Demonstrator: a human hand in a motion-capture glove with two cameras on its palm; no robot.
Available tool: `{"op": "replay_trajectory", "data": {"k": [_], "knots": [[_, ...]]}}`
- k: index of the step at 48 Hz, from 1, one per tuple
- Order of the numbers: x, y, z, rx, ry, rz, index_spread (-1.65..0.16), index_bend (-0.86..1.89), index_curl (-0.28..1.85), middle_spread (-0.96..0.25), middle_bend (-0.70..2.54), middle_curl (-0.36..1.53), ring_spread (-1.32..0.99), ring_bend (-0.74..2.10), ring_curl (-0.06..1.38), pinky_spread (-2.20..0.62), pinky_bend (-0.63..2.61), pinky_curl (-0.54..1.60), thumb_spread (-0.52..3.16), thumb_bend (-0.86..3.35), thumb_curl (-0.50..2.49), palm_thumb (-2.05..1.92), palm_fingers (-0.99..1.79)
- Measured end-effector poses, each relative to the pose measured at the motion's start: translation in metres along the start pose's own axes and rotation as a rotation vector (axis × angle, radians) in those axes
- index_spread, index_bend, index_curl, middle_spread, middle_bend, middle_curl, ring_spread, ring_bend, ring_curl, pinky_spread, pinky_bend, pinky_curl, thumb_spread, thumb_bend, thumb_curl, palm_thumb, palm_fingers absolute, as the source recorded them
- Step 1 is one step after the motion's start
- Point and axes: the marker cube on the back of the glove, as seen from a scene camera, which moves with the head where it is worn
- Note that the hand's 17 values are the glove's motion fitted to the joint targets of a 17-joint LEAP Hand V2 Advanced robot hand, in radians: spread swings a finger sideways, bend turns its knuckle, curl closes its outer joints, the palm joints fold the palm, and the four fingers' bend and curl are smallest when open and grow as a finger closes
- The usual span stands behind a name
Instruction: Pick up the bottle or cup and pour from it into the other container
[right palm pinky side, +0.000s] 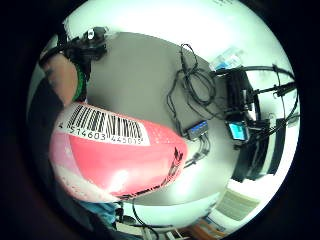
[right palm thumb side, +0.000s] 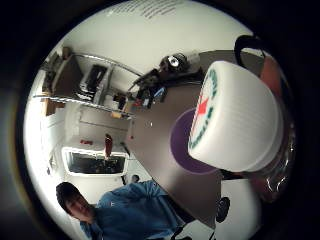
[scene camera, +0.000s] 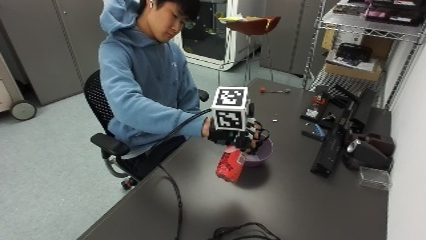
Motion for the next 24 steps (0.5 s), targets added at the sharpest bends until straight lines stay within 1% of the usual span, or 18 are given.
{"op": "replay_trajectory", "data": {"k": [7, 16, 21, 24], "knots": [[-0.013, -0.005, 0.0, -0.088, 0.192, -0.035, -0.09, 0.18, 0.48, -0.03, 0.28, 0.5, -0.11, 0.42, 0.44, 0.0, 0.19, 0.35, 0.26, -0.03, 0.67, 1.1, 1.12], [-0.031, -0.011, 0.002, -0.188, 0.521, -0.074, -0.09, 0.17, 0.49, -0.03, 0.28, 0.51, -0.11, 0.41, 0.45, 0.0, 0.19, 0.35, 0.26, -0.03, 0.68, 1.1, 1.12], [-0.041, -0.019, 0.006, -0.203, 0.667, -0.007, -0.09, 0.18, 0.49, -0.03, 0.27, 0.51, -0.11, 0.41, 0.45, 0.0, 0.19, 0.35, 0.26, -0.03, 0.69, 1.1, 1.13], [-0.05, -0.021, 0.009, -0.232, 0.703, -0.019, -0.09, 0.18, 0.49, -0.04, 0.27, 0.51, -0.11, 0.41, 0.45, 0.0, 0.19, 0.36, 0.26, -0.03, 0.69, 1.1, 1.13]]}}
